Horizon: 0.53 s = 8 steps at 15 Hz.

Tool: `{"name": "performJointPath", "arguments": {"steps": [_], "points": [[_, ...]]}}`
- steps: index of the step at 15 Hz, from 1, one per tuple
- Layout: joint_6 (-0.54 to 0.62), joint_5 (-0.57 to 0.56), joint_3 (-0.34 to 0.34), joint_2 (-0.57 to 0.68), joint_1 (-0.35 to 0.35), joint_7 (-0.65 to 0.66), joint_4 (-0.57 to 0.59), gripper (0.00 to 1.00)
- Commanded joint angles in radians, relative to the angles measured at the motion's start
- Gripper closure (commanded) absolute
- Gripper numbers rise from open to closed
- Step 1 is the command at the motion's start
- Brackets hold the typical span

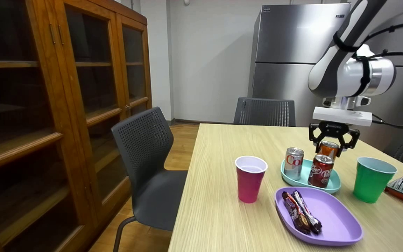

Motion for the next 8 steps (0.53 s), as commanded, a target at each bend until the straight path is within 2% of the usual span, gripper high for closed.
{"name": "performJointPath", "arguments": {"steps": [1, 7, 8], "points": [[-0.022, -0.01, 0.004, 0.005, 0.0, 0.037, 0.023, 0.61], [-0.018, -0.009, 0.001, 0.01, 0.003, 0.051, 0.019, 0.61], [-0.018, -0.013, -0.003, 0.009, 0.006, 0.058, 0.019, 0.15]]}}
